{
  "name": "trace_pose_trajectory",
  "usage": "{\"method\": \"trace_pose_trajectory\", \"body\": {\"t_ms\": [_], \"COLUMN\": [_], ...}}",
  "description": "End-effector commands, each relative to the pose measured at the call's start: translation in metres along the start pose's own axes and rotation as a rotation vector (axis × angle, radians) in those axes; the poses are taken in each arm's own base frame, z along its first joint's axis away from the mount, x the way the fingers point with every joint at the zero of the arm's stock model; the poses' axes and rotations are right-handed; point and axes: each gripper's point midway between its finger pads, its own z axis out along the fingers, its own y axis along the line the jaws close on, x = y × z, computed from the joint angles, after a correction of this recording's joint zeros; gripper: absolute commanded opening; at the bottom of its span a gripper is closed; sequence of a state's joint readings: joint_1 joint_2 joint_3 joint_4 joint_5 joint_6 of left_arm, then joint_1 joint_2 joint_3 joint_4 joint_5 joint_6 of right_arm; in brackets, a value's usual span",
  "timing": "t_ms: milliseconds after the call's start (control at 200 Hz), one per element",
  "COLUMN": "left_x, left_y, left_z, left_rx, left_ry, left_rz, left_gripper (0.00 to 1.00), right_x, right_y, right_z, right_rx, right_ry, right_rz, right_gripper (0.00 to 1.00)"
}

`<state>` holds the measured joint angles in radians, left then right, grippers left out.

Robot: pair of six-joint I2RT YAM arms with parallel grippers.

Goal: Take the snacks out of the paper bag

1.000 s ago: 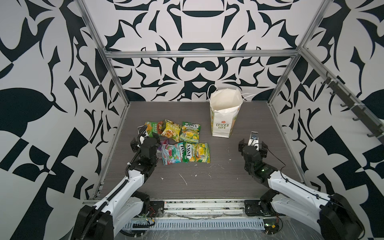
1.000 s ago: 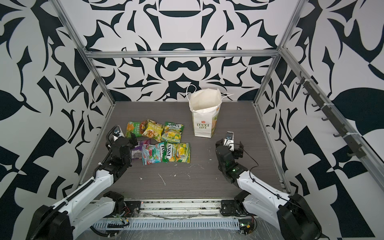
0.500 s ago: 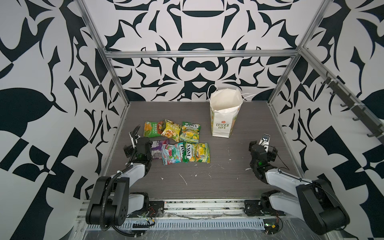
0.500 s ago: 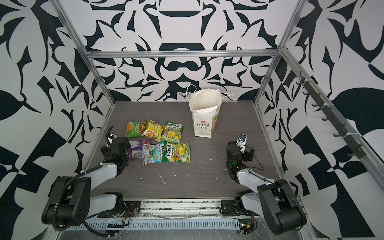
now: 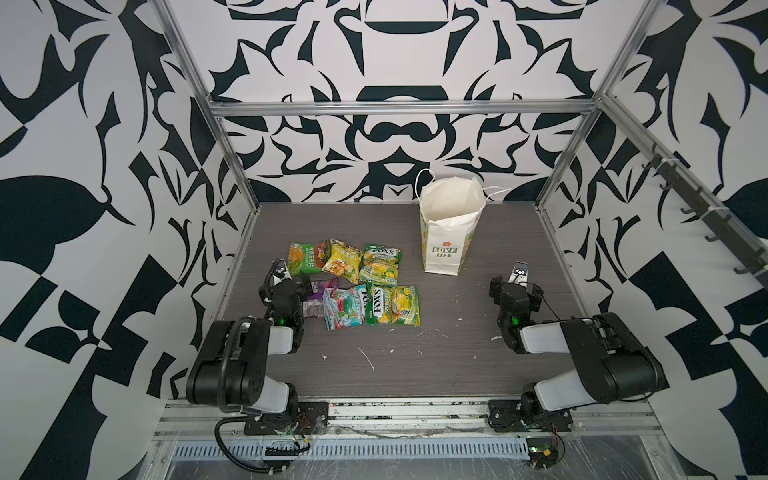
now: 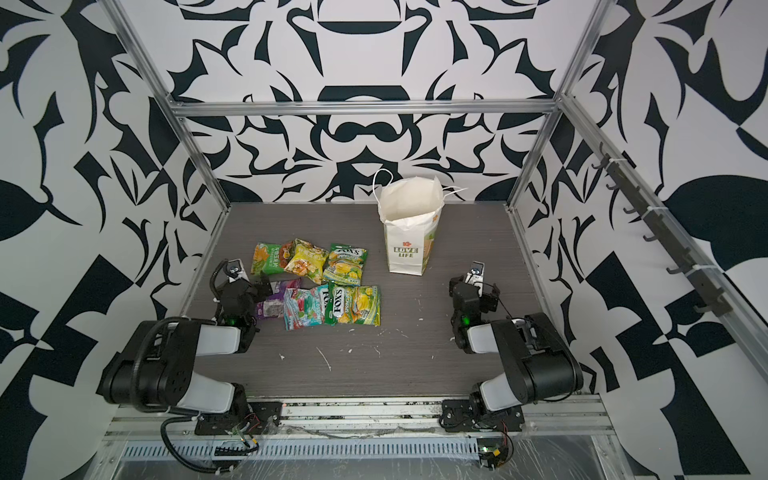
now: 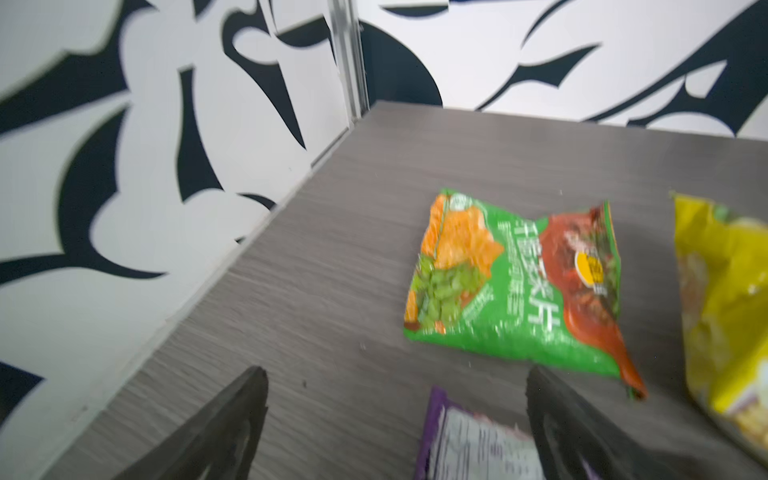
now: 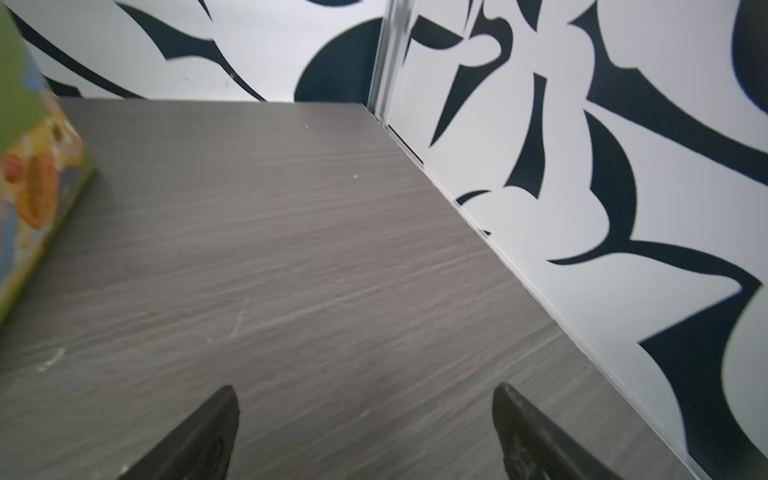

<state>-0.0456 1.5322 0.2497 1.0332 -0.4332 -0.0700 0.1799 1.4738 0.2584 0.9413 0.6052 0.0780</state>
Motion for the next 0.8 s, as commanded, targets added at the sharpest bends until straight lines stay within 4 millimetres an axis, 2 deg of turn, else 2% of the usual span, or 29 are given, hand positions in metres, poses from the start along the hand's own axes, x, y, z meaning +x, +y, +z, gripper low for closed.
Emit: {"method": "trace_pose_trajectory", "body": {"t_ms": [0,135,230,310,395,595,795], "left_x": [-0.024,-0.016,-0.014,-0.015,-0.014,-0.015,-0.014], "left_y": [-0.014,-0.027,-0.016,-0.016,-0.016,-0.015,-0.015], "left_z": [0.003,0.019,0.025,0.025,0.025,0.025,0.025], "left_rx": [0.081,0.182,0.176,0.179,0.178,0.174,0.173], "left_ry": [-0.123,0.02,0.052,0.05,0.055,0.053,0.055], "left_rz": [-0.012,-0.003,-0.058,-0.06,-0.06,-0.067,-0.07], "left_gripper": [0.99,0.99,1.0,0.99,0.99,1.0,0.99], "right_x": [-0.022,-0.014,-0.01,-0.007,-0.007,-0.007,-0.006], "right_y": [0.009,0.025,0.021,0.013,0.015,0.016,0.026], "right_z": [-0.007,0.001,0.007,0.014,0.023,0.021,0.021], "right_rx": [-0.082,-0.159,-0.141,-0.126,-0.11,-0.115,-0.165], "right_ry": [-0.107,-0.075,-0.085,-0.03,0.003,-0.001,0.008], "right_rz": [0.037,0.002,0.0,0.051,0.029,0.023,-0.002], "right_gripper": [0.98,0.98,0.98,0.98,0.99,1.0,1.0]}}
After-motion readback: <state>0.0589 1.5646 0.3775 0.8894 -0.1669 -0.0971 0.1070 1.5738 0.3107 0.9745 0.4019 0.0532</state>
